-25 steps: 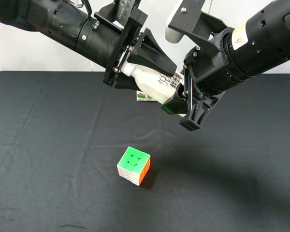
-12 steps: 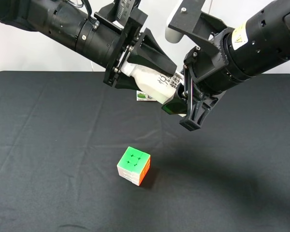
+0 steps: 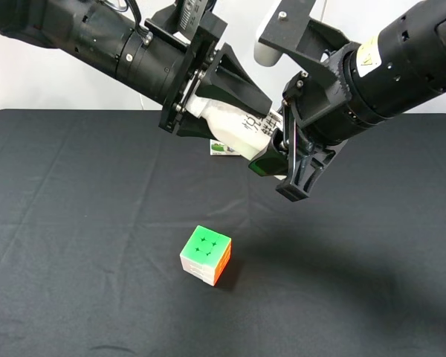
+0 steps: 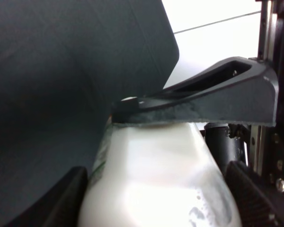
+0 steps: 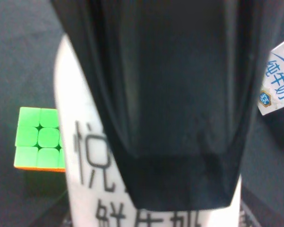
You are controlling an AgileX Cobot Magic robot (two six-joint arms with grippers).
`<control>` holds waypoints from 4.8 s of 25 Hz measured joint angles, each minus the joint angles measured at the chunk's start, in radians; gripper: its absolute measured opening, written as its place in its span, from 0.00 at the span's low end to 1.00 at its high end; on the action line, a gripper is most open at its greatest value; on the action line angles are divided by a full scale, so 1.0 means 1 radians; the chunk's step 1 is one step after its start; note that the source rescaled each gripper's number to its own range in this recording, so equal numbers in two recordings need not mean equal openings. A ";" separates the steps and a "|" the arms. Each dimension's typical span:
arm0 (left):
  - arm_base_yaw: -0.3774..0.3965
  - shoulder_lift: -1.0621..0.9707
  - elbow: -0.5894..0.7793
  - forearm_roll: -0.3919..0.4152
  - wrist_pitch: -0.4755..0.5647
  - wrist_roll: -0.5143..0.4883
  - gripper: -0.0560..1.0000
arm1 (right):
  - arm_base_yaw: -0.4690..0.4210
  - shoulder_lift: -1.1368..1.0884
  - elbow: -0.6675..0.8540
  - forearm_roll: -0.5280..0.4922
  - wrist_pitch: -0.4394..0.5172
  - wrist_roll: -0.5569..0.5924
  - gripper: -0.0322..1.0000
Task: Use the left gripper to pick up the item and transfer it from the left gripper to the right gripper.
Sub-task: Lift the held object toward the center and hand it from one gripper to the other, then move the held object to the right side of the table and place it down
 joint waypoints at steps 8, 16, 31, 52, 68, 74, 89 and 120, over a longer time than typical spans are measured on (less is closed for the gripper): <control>0.000 -0.002 -0.001 0.011 0.025 0.001 0.95 | 0.000 0.002 0.000 0.000 0.038 0.000 0.04; 0.000 -0.002 -0.001 0.024 0.055 0.001 1.00 | 0.000 0.002 0.000 0.000 0.040 0.000 0.04; 0.102 -0.099 -0.003 0.078 0.115 0.001 1.00 | 0.000 0.002 0.000 0.012 0.039 0.000 0.03; 0.323 -0.619 -0.004 0.686 0.172 -0.236 1.00 | 0.000 0.002 0.000 0.056 0.045 0.000 0.03; 0.323 -1.443 0.446 1.136 0.183 -0.499 1.00 | 0.000 0.002 0.000 0.083 0.048 0.000 0.03; 0.323 -1.750 0.594 1.152 0.182 -0.525 1.00 | 0.000 0.002 0.000 0.088 0.049 0.014 0.03; 0.323 -1.771 0.734 1.154 0.085 -0.524 1.00 | 0.000 0.002 0.000 0.091 0.050 0.062 0.03; 0.601 -1.771 0.735 1.154 0.082 -0.523 1.00 | -0.213 0.002 0.000 -0.056 0.203 0.401 0.03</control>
